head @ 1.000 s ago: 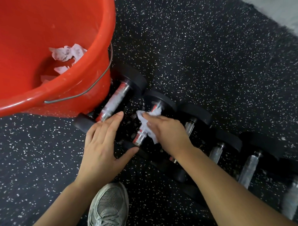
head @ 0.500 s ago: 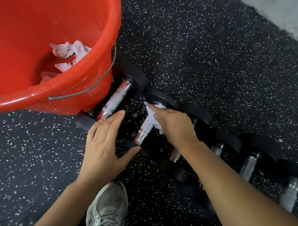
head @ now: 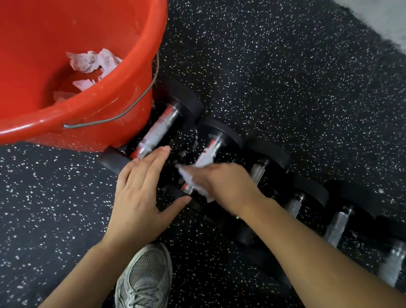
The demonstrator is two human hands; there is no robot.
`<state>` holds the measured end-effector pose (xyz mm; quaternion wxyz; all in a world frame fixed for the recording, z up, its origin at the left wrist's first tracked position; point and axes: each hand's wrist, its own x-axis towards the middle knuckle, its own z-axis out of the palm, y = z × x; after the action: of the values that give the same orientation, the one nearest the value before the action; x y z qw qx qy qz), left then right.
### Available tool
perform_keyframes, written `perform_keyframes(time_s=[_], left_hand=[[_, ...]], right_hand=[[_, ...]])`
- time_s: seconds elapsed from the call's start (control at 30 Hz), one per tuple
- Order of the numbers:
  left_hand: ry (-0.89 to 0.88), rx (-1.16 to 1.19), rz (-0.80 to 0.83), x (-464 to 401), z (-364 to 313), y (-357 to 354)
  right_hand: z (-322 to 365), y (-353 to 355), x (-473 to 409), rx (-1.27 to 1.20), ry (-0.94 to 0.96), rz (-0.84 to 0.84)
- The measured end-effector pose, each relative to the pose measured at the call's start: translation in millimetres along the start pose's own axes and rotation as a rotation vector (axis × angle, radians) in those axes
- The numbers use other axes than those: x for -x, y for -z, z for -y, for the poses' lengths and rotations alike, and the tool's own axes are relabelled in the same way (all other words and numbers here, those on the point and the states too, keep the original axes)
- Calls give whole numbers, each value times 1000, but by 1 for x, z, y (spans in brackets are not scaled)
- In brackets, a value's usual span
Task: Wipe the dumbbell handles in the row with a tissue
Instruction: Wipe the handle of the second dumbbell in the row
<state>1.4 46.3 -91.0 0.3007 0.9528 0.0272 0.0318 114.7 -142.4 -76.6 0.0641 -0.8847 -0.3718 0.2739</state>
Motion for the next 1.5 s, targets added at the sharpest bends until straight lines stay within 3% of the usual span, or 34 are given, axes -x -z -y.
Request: perform_keyframes(time_s=[0.1, 0.17, 0.27, 0.43, 0.5, 0.57, 0.7, 0.77, 0.83, 1.03, 1.13, 1.27, 1.37, 1.5], left_hand=[[-3, 0, 3, -1, -2, 0], [-5, -8, 2, -1, -2, 1], [-6, -18, 4, -1, -1, 1], [-8, -9, -9, 0, 0, -1], [-16, -12, -9, 1, 0, -2], [-24, -18, -7, 1, 1, -3], [-29, -23, -2, 2, 1, -2], [-26, -24, -1, 1, 1, -2], [-26, -18, -2, 1, 1, -1], [-25, -13, -4, 1, 0, -2], [-22, -13, -4, 1, -1, -1], [-18, -21, -2, 1, -2, -1], [-18, -23, 4, 1, -3, -2], [-18, -23, 0, 0, -3, -2]], right_hand=[[-19, 5, -8, -14, -167, -258], [-23, 6, -14, -83, -264, -335], [-11, 0, -13, -128, -197, -278], [7, -13, 7, -146, 11, 24], [8, -14, 8, -76, 36, 26], [0, -12, 4, -18, 13, -50], [-21, -1, -8, -163, -192, -363], [-22, -2, -12, -193, -230, -400], [-15, -9, -8, -195, -164, -364], [2, -18, 4, -95, 46, -2], [-9, -14, -3, -30, 30, -145], [-26, -11, -11, -164, -205, -441], [-16, -20, -12, -220, -207, -391], [-3, -22, 2, -279, -96, -159]])
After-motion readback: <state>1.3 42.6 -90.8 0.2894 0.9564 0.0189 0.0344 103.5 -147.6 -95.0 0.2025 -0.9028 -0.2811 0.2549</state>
